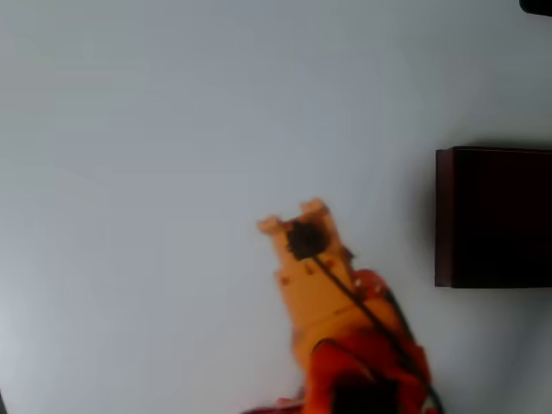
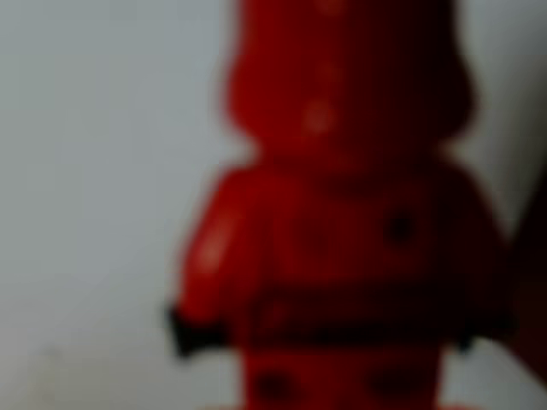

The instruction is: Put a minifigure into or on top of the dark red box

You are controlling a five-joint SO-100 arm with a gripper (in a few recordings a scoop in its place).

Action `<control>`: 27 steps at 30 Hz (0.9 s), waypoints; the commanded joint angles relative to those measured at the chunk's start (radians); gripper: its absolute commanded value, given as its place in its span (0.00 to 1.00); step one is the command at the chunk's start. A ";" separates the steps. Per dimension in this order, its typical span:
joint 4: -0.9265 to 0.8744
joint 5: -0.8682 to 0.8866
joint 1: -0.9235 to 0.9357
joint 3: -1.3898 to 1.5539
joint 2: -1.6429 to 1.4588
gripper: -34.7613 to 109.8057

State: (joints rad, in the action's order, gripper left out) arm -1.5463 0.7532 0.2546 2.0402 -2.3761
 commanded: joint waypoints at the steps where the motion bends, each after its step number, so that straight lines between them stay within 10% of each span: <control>1: 0.006 -0.100 0.080 -0.121 0.072 0.24; 17: 0.206 -0.426 0.407 -0.443 0.724 0.24; 27: 0.032 -0.494 0.515 -1.032 1.239 0.25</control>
State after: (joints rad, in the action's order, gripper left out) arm -1.4343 0.2546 0.7363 1.1934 -1.2149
